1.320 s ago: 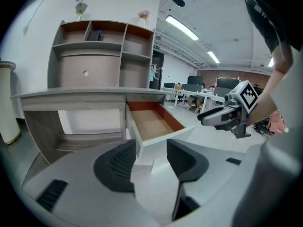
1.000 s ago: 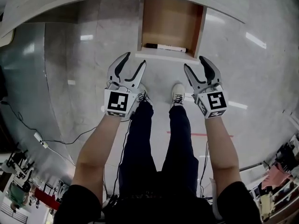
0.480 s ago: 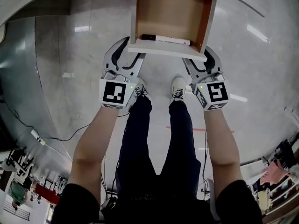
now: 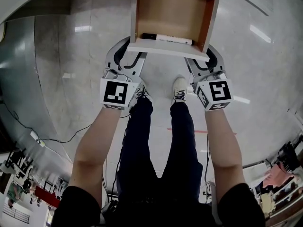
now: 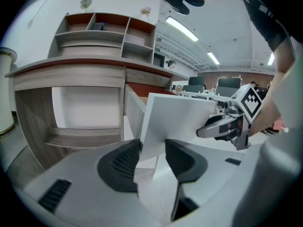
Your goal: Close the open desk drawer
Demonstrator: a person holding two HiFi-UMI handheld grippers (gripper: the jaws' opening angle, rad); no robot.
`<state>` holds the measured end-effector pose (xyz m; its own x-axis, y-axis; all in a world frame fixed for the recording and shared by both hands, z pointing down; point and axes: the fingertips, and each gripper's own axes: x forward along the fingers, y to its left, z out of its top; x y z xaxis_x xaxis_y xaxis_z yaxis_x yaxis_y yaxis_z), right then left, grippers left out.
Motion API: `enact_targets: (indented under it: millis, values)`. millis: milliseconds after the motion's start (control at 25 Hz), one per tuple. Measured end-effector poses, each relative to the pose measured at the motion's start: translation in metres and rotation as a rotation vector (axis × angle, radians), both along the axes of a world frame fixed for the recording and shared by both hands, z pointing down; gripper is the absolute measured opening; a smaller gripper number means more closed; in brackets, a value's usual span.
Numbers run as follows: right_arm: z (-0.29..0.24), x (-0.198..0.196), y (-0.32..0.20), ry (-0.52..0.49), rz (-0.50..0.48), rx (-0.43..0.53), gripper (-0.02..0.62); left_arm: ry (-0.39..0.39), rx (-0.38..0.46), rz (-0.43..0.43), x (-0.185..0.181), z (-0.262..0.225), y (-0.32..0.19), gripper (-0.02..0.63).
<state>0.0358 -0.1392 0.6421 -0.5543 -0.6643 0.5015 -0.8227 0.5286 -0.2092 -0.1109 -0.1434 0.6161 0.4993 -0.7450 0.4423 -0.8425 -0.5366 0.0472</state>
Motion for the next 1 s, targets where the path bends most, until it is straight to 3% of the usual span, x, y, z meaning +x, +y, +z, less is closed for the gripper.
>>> enact_targets:
  millis: [440,1000]
  values:
    - [-0.037,0.007,0.000,-0.042,0.049,0.053,0.232,0.081,0.072,-0.048,0.003,-0.039,-0.002,0.173]
    - [-0.061,0.014,-0.053,-0.086,0.129,0.095,0.225,0.059,0.106,-0.079,0.009,-0.058,-0.055,0.166]
